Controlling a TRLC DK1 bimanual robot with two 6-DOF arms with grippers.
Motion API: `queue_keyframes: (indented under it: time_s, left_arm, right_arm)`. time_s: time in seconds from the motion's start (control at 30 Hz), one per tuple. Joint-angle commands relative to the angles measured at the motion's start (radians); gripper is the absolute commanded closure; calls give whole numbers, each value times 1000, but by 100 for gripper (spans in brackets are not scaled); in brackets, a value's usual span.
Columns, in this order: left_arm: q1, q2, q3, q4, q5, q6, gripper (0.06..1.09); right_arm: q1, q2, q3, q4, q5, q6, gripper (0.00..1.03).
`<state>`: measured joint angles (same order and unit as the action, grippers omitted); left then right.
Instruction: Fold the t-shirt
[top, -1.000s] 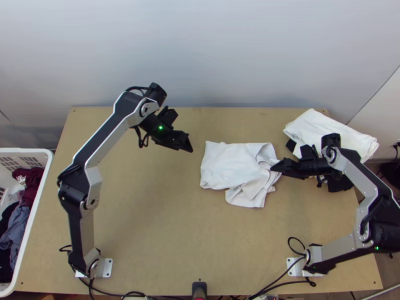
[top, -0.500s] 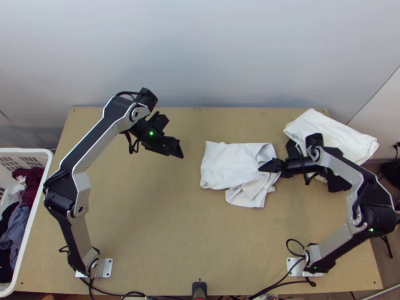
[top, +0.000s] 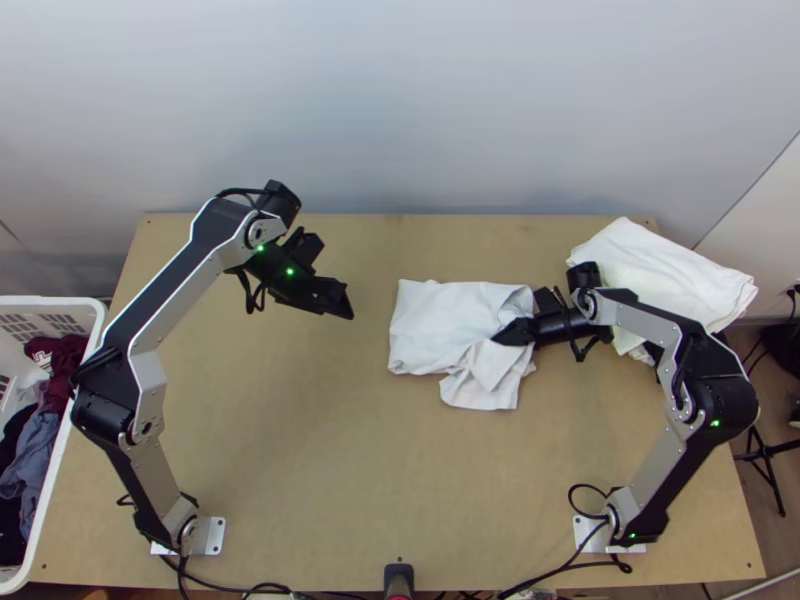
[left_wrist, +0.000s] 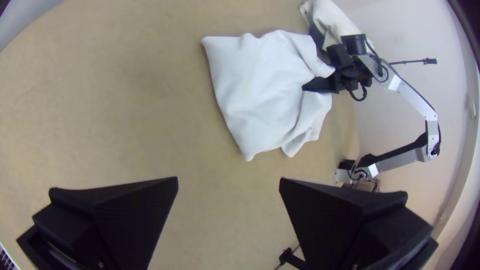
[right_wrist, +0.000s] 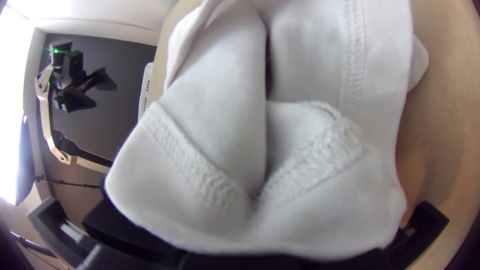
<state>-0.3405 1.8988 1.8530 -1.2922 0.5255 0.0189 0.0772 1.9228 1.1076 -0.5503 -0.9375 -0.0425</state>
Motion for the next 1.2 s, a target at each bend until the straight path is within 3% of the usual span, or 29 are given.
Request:
queue_keyframes:
  time_s: [0.0,0.13,0.2,0.63,0.97,1.17]
  left_arm:
    - [32,-23,-38,14,-7,1,11]
    - [57,-30,-41,11,-7,4,11]
    - [64,-32,-54,11,-7,6,11]
    - [107,-38,-153,25,-7,73,11]
    - [136,-4,-167,47,4,96,11]
    - [140,6,-172,56,10,101,11]
  right_arm:
    - [42,-65,-15,92,-4,55,100]
    - [52,-225,61,59,-4,72,100]
    - [39,-272,140,53,2,122,100]
    - [-159,-183,606,-68,12,213,100]
    - [-390,-65,907,-252,9,199,100]
    - [-479,-36,907,-396,3,101,100]
